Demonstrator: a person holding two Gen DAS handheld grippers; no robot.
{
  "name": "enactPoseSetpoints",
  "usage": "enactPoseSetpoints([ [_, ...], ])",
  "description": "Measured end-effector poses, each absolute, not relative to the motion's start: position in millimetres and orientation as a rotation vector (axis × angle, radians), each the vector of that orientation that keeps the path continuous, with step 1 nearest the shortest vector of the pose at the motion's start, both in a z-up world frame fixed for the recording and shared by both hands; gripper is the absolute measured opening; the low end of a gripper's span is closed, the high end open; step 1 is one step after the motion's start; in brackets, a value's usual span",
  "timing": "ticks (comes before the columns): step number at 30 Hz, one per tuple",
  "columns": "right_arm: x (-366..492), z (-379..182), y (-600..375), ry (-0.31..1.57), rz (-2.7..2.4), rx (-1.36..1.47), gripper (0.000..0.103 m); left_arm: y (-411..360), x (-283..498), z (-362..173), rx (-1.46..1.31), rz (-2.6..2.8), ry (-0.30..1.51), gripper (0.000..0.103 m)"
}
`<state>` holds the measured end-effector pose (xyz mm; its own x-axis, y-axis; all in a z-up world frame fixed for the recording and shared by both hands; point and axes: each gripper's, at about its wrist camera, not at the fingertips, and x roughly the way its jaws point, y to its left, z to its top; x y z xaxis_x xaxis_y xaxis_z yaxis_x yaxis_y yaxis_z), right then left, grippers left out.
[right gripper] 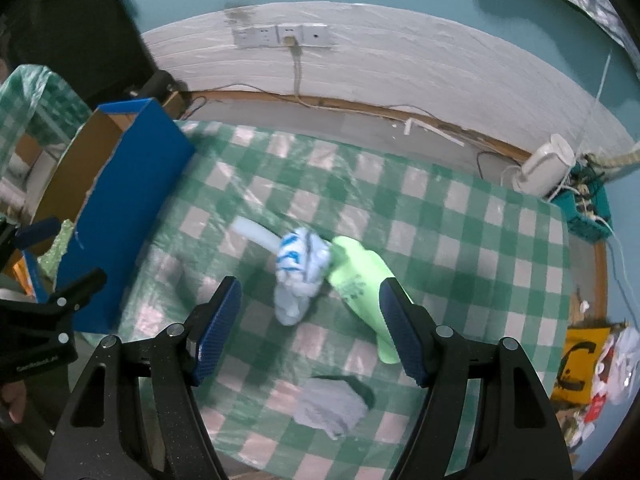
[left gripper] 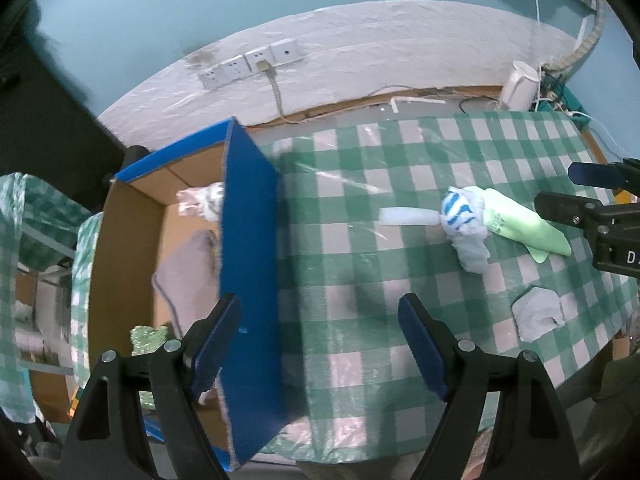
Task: Organize soft objects
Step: 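Lower the right tool onto the lime green sock and close it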
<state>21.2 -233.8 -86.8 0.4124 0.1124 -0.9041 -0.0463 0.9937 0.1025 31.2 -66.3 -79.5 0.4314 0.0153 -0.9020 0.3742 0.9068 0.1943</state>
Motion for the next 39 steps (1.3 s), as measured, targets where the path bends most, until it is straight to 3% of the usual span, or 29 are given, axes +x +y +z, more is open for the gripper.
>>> enactPoseSetpoints([
  [24,25,-190,-291,1.273,0.090,0.041,0.072,-149,57,-158,0.468,-0.331,1.239,0.082],
  [39,30,-219,-292,1.321,0.091,-0.039,0.072,-169,66,-177,0.464,-0.353,1.281,0.082],
])
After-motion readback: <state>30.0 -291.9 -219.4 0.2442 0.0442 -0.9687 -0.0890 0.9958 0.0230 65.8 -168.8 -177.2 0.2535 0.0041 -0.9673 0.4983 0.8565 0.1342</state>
